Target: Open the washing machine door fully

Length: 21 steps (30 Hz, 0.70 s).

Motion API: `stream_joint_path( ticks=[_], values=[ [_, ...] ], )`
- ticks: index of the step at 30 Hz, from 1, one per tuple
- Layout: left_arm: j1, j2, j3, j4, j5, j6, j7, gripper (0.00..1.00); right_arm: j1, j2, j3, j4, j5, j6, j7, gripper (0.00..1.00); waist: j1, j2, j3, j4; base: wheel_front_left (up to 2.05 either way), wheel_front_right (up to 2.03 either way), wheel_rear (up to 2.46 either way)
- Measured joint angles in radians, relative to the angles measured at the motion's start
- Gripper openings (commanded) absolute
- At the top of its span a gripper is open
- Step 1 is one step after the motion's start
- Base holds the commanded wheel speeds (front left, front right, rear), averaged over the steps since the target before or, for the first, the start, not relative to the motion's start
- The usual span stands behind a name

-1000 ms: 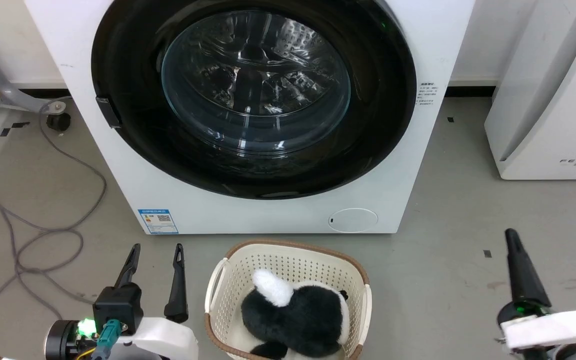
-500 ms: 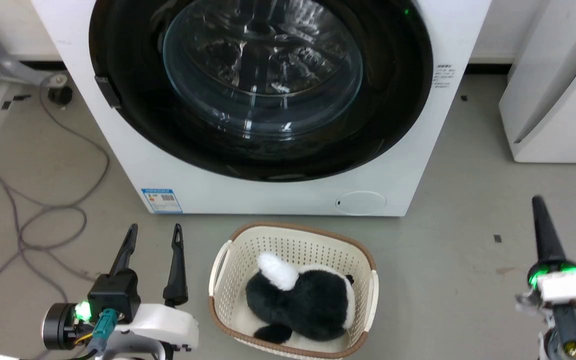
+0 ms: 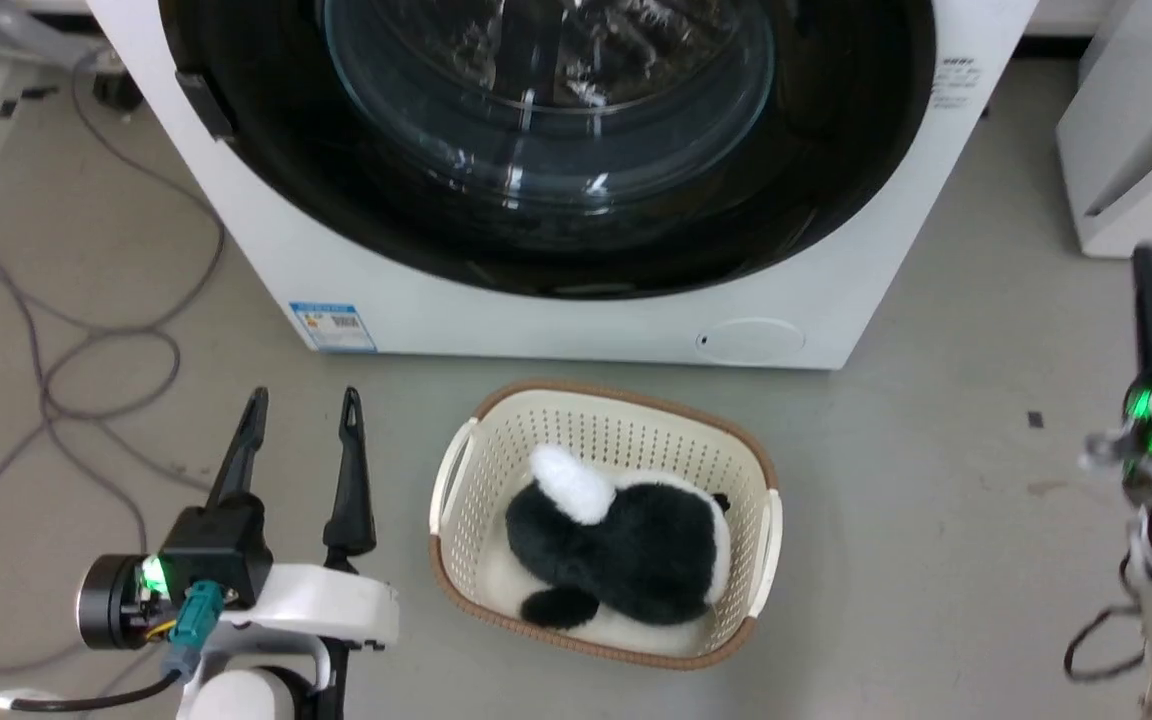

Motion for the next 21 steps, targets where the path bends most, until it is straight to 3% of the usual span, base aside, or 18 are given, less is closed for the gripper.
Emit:
stream_joint_path(
  ticks=[9,21],
  values=[
    [-0.049,0.000,-0.008,-0.009,-0.010,0.004,-0.018,1.00,-0.205,-0.054,0.001,0.115,0.081,0.000,0.002,0.00,0.0000,0.0000,0.079,0.023,0.00,0.00,0.00],
    [-0.094,0.000,-0.025,-0.016,-0.028,0.009,-0.043,1.00,-0.457,-0.128,0.109,0.293,0.111,0.000,0.049,0.00,0.0000,0.0000,0.167,0.062,0.00,0.00,0.00]
  ],
)
